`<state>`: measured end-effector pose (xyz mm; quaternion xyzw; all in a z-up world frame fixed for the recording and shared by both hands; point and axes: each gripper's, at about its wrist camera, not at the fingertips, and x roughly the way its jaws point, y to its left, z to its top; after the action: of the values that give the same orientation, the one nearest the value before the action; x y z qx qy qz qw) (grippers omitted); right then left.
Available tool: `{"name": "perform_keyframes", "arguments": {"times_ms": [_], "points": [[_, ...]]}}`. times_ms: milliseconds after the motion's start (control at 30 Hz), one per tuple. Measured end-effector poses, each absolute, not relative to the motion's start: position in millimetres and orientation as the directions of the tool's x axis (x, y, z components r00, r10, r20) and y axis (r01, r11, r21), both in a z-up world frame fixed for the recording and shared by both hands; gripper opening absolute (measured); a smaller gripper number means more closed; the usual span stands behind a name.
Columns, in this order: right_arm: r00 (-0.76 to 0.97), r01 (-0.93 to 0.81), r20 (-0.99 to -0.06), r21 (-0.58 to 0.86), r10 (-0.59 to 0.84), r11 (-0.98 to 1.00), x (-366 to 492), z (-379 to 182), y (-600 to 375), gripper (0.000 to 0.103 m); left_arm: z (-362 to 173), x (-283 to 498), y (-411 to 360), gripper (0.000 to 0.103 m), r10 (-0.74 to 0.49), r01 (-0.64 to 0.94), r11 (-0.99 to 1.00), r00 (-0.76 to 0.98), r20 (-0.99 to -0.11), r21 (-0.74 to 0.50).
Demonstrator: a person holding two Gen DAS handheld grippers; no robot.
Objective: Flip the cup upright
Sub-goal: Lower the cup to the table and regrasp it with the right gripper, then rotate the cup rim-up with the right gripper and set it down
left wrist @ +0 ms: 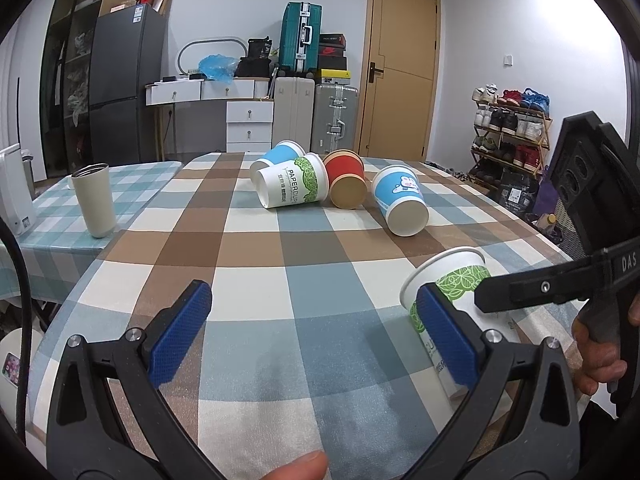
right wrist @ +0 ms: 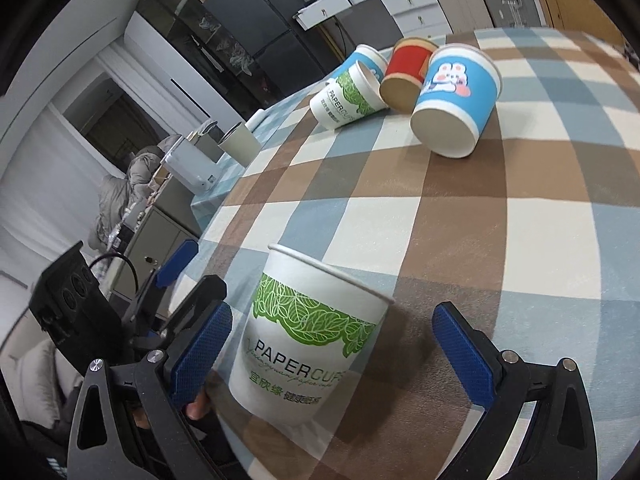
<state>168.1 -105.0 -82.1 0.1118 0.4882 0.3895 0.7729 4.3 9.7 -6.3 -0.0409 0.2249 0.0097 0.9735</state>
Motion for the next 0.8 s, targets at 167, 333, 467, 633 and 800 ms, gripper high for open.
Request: {"name": "perform_keyframes", "arguments": {"times_ms": [167,333,467,633,800], "points": [[0.155,-0.459,-0.667,0.605,0.729,0.651,178,-86,-101,0.092,-6,4,10,0.102,0.000,-0.036,0.996,0.899,-0.438,-0.076],[0.112,-0.432,-0.658,0.643,0.744,0.633,182,-89,-100,0.078,-7,5,10,0.102,-0.001,-0.036,0.996,0.899,-0.438,-0.077],[0.111,-0.439,-0.648,0.648,0.753,0.622,179,-87,-101,0.072,-7,5,10,0.102,0.000,-0.037,0.996,0.899,-0.438,-0.076],[0.155,-0.468,-0.644,0.620,0.749,0.630,173,-79,-103,0.071,-7,4,10,0.102,0.000,-0.037,0.996,0.899,-0.438,-0.077],[0.279,-0.532,-0.642,0.516,0.714,0.672,166,-66,-103,0.071,-7,4,10,0.102,-0.001,-0.037,0.996,0.899,-0.438,-0.077]]}}
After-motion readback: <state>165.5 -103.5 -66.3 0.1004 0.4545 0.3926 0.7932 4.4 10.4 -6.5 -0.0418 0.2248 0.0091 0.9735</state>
